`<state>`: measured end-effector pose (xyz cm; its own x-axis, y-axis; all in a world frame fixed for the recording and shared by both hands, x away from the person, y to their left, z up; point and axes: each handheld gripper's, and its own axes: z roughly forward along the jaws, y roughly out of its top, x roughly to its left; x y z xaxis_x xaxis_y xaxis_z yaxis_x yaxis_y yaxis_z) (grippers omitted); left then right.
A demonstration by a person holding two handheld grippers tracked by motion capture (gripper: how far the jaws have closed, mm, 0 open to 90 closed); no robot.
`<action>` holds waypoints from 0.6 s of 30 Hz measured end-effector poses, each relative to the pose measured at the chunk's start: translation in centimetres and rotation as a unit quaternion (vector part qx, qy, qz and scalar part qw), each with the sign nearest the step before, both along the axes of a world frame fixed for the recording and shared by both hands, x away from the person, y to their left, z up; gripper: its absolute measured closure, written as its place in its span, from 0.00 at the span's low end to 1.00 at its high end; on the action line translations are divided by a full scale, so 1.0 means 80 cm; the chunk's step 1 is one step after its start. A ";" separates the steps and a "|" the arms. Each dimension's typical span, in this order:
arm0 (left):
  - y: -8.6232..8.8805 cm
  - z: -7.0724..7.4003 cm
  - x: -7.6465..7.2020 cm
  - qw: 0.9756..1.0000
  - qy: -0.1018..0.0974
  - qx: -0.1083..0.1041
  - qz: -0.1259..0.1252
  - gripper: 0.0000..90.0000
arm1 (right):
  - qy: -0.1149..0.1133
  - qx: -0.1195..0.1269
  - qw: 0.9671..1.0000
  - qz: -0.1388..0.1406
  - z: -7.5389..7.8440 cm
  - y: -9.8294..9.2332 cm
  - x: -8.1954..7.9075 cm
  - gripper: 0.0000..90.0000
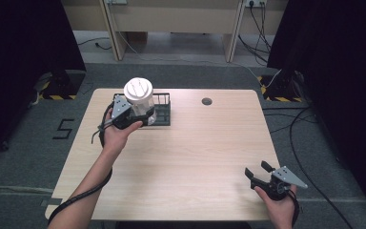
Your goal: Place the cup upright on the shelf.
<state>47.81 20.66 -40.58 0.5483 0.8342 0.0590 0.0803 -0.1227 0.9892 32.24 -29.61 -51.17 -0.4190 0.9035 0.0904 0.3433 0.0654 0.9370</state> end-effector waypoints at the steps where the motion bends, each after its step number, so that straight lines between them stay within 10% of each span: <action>1: 0.000 0.000 0.001 1.000 0.001 0.001 0.000 0.19 | 0.000 0.000 1.000 0.001 0.000 0.000 0.000 0.26; 18: 0.002 0.009 0.020 1.000 0.001 0.004 0.011 0.19 | 0.000 -0.001 1.000 0.001 0.000 0.000 0.000 0.26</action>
